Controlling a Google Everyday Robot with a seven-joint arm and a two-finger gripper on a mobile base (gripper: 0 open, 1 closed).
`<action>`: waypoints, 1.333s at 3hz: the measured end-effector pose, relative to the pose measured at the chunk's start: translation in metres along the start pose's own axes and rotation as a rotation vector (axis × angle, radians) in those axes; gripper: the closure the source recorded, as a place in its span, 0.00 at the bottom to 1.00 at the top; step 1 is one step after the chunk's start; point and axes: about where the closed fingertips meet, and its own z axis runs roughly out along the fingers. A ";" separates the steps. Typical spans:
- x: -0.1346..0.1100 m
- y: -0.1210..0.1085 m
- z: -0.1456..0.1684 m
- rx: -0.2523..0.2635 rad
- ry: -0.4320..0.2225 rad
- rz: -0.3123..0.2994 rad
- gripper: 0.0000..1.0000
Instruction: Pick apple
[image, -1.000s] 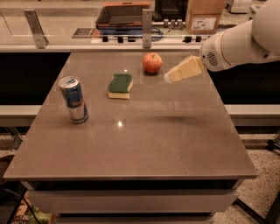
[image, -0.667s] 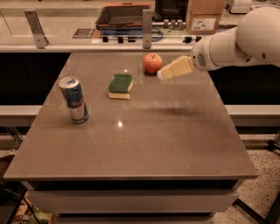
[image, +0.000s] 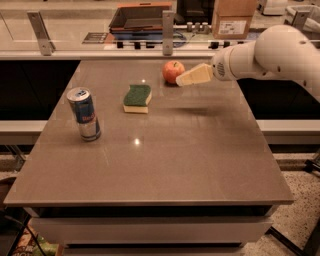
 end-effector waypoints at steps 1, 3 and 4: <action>-0.002 -0.009 0.026 -0.020 -0.032 0.015 0.00; -0.011 -0.003 0.077 -0.089 -0.054 0.017 0.00; -0.015 0.003 0.097 -0.119 -0.058 0.013 0.00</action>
Offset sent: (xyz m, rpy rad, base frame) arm 0.0706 0.0324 -0.0280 0.0990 -0.0145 0.0650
